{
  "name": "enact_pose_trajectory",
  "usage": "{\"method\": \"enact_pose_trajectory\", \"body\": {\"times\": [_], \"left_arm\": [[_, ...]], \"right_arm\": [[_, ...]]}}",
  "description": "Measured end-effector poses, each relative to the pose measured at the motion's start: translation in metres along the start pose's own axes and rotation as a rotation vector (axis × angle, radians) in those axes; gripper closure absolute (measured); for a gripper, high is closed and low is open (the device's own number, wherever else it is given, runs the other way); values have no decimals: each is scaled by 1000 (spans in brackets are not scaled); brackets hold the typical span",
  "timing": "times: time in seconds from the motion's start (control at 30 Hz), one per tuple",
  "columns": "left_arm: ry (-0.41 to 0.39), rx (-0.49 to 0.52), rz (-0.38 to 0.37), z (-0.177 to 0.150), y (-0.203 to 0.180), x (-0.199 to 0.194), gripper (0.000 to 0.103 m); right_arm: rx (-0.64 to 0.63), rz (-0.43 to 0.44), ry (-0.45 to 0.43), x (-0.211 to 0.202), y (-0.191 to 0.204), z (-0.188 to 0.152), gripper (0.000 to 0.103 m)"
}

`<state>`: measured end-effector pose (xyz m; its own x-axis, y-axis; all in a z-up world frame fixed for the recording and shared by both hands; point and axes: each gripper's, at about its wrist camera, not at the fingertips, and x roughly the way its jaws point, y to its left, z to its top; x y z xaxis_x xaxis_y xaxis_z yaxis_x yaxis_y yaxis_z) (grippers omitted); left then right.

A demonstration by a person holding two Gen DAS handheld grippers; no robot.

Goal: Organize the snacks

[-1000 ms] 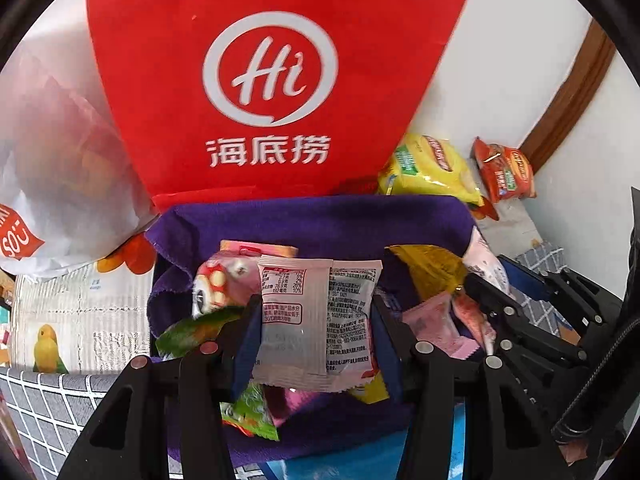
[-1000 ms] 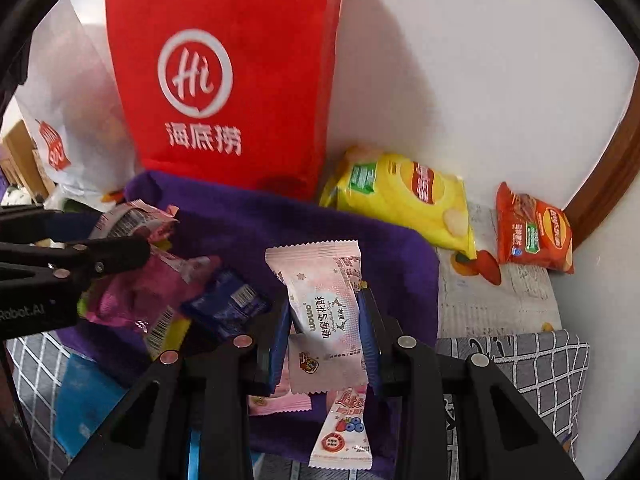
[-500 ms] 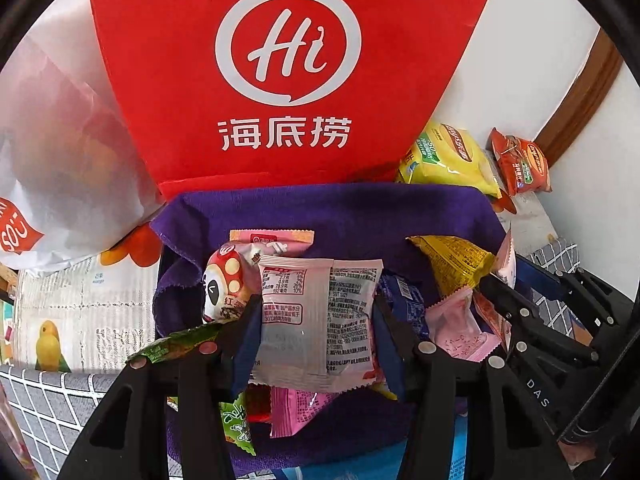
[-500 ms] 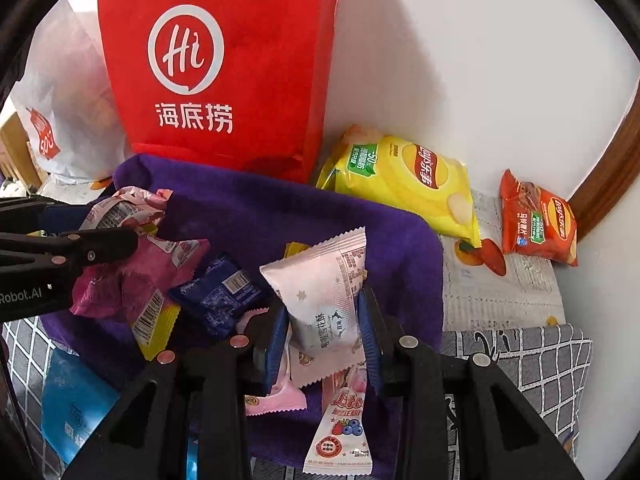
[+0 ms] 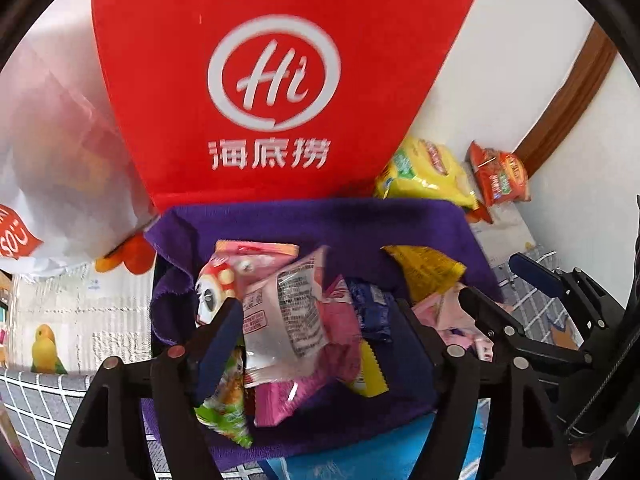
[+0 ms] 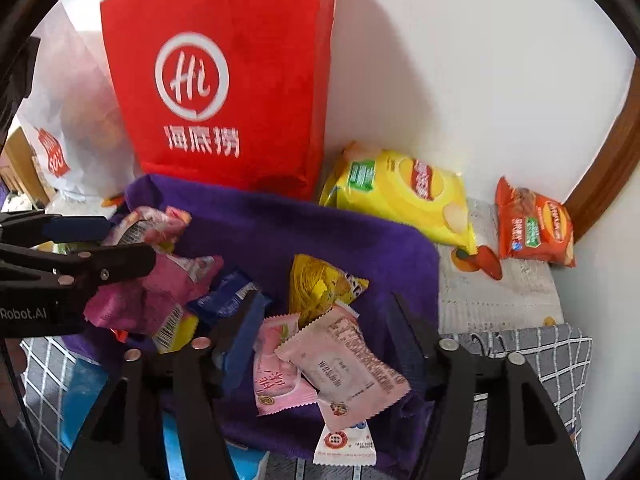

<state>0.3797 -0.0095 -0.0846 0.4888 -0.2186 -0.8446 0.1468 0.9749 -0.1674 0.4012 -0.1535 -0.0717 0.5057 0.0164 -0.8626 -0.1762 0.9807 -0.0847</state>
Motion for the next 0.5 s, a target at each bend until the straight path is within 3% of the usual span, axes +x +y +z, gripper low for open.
{"method": "enact_pose_trajectory", "body": {"times": [0.27, 0.5], "left_arm": [[-92, 11, 12, -4, -15, -46, 22], [-178, 17, 16, -38, -22, -100, 22]], "right_arm": [[63, -2, -62, -44, -7, 8, 35], [81, -34, -82, -89, -6, -14, 35]]}}
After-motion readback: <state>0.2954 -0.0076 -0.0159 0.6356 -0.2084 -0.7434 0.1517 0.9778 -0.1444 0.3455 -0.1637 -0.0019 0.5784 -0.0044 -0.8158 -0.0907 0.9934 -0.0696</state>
